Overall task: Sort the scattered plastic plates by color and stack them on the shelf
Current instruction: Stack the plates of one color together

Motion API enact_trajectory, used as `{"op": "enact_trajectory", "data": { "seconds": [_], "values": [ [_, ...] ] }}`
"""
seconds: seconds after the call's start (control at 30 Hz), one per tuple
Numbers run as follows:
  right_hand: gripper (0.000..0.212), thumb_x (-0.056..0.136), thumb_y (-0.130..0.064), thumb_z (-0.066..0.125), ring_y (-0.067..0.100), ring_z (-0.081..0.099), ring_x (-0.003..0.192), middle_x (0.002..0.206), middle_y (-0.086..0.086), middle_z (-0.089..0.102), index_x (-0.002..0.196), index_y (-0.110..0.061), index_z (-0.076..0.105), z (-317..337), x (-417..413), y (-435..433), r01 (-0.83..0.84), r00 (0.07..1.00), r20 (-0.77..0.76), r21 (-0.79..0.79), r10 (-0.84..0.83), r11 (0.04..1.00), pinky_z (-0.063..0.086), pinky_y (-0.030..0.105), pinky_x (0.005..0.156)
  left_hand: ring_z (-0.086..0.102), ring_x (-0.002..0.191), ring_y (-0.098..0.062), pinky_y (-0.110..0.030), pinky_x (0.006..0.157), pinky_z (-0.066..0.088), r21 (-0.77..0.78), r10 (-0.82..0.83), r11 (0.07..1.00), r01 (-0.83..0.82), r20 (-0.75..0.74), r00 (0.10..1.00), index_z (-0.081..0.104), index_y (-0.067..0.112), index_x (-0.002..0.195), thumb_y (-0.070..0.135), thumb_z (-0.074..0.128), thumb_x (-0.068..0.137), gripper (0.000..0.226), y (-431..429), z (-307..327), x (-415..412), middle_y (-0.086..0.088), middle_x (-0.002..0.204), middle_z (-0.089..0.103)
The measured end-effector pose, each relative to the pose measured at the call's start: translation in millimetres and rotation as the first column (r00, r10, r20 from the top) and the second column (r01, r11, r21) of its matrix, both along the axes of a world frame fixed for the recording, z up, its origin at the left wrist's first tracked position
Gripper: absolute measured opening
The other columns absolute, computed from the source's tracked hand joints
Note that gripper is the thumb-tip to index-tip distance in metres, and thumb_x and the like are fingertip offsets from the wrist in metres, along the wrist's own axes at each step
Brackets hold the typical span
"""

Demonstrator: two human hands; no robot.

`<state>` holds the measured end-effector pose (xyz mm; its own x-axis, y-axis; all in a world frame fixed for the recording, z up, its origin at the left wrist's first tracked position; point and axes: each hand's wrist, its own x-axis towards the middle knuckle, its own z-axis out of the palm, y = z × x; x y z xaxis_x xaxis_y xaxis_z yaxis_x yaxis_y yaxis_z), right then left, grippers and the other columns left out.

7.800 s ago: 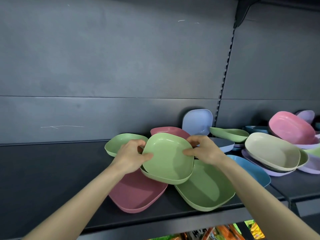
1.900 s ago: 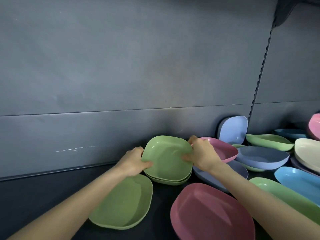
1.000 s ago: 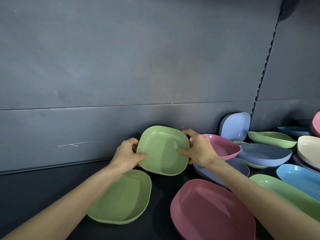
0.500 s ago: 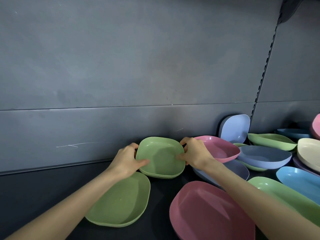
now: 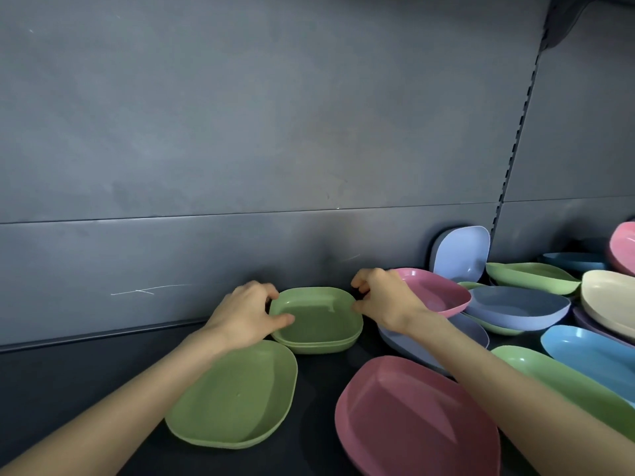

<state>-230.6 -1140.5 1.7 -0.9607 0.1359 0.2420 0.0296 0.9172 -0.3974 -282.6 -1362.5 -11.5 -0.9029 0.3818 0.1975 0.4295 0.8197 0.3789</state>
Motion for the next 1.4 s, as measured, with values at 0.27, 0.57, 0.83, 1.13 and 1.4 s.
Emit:
{"op": "enact_trajectory", "data": {
  "seconds": [0.27, 0.57, 0.83, 1.13, 1.4],
  "values": [
    [0.043, 0.084, -0.022, 0.06, 0.025, 0.05, 0.119, 0.131, 0.005, 0.053, 0.126, -0.015, 0.054, 40, 40, 30, -0.014, 0.983, -0.181, 0.158, 0.043, 0.987, 0.042, 0.038, 0.099, 0.04, 0.128, -0.016, -0.034, 0.104, 0.03, -0.083, -0.162, 0.987, 0.141, -0.37, 0.915, 0.044, 0.025, 0.135, 0.048, 0.054, 0.089, 0.052, 32, 50, 38, 0.004, 0.135, 0.049],
    [0.047, 0.088, -0.025, 0.059, 0.024, 0.039, 0.126, 0.139, -0.001, 0.045, 0.133, -0.017, 0.048, 51, 117, 105, 0.045, 0.982, -0.189, 0.214, -0.004, 0.976, 0.041, 0.04, 0.098, 0.033, 0.13, -0.015, -0.03, 0.103, 0.025, -0.163, -0.233, 0.971, 0.176, -0.461, 0.856, 0.035, 0.028, 0.141, 0.051, 0.047, 0.09, 0.057, 101, 67, 113, 0.007, 0.139, 0.043],
    [0.04, 0.087, -0.022, 0.061, 0.023, 0.046, 0.124, 0.132, 0.001, 0.052, 0.126, -0.014, 0.055, 26, 191, 180, -0.132, 0.966, -0.197, 0.182, 0.168, 0.974, 0.04, 0.035, 0.098, 0.043, 0.123, -0.02, -0.033, 0.1, 0.035, -0.065, -0.098, 0.995, 0.079, -0.401, 0.911, 0.043, 0.025, 0.136, 0.051, 0.052, 0.088, 0.056, 174, 33, 207, 0.003, 0.133, 0.05],
    [0.041, 0.087, -0.025, 0.061, 0.021, 0.045, 0.124, 0.132, 0.001, 0.051, 0.127, -0.016, 0.054, 4, 239, 214, -0.292, 0.948, -0.116, 0.063, 0.297, 0.954, 0.038, 0.032, 0.099, 0.047, 0.124, -0.018, -0.035, 0.099, 0.04, 0.061, 0.076, 0.996, -0.064, -0.22, 0.973, 0.049, 0.025, 0.131, 0.056, 0.058, 0.083, 0.057, 198, 7, 291, 0.005, 0.134, 0.052],
    [0.041, 0.089, -0.03, 0.062, 0.017, 0.044, 0.125, 0.133, 0.0, 0.051, 0.127, -0.016, 0.054, -20, 259, 225, -0.301, 0.946, -0.13, -0.01, 0.297, 0.954, 0.038, 0.028, 0.099, 0.05, 0.119, -0.018, -0.039, 0.098, 0.043, 0.085, 0.121, 0.99, -0.109, -0.149, 0.981, 0.049, 0.02, 0.131, 0.051, 0.06, 0.083, 0.057, 208, -17, 303, 0.003, 0.129, 0.054]
  ]
}}
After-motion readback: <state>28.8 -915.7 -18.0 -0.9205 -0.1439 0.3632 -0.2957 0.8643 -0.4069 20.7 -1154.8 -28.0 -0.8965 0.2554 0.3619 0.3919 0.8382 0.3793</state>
